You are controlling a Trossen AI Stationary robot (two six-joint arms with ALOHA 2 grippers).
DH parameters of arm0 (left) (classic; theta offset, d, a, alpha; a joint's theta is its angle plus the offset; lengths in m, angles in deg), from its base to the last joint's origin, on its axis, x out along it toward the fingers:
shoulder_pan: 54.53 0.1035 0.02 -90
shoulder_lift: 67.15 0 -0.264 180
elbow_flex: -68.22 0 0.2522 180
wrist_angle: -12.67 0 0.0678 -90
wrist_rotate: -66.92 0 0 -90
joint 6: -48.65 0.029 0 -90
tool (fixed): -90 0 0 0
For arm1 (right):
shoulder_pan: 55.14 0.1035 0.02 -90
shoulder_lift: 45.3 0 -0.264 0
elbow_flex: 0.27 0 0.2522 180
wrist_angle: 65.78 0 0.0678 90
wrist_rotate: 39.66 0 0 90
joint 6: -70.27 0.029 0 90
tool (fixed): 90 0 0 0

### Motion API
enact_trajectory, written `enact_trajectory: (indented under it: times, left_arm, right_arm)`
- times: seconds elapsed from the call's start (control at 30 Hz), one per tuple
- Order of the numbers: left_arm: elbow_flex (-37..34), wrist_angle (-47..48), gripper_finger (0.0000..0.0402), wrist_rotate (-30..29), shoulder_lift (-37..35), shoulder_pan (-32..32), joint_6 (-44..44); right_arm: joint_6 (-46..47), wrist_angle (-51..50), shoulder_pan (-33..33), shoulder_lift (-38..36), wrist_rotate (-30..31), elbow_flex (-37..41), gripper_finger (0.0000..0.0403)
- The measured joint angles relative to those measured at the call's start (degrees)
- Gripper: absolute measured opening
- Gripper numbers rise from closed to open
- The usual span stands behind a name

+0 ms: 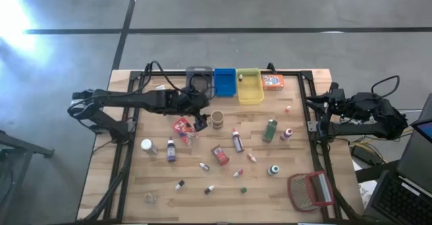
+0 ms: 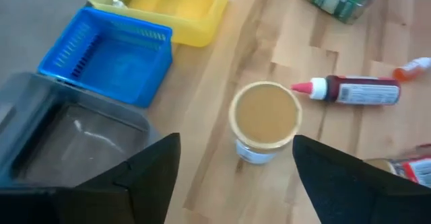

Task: Pick & Place Kitchen Items
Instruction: Put the gold spice bottle into the black bin

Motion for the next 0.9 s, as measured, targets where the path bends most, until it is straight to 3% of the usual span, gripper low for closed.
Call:
enact_trajectory:
  times: [0.13, 0.53, 0.9]
  left_arm:
    - [0.00, -0.04, 0.0289, 3.47, 1.19, -0.01, 1.23]
    - [-0.07, -4.00, 0.0289, 3.54, 9.68, -0.04, 4.32]
    - [-0.07, -7.62, 0.0289, 3.56, 12.14, -0.02, 4.33]
  right_arm:
    - [0.00, 0.00, 0.01, 0.00, 0.00, 0.02, 0.0112]
    - [0.00, 0.00, 0.00, 0.00, 0.00, 0.02, 0.0147]
    - [0.00, 0.00, 0.01, 0.00, -0.01, 0.01, 0.0175]
